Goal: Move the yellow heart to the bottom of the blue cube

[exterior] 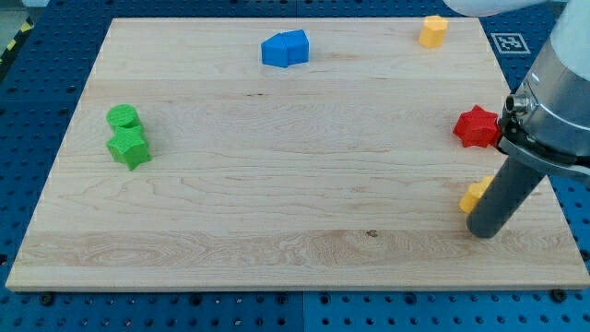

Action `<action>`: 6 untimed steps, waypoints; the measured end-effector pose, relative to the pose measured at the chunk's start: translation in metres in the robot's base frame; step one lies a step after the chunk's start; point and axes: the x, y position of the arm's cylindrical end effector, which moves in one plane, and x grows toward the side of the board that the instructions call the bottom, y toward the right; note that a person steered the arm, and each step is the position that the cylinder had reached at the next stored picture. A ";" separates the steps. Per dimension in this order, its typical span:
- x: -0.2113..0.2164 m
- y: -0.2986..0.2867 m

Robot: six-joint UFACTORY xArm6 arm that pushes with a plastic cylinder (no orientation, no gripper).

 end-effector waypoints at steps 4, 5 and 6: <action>-0.028 0.038; -0.031 -0.023; -0.035 -0.080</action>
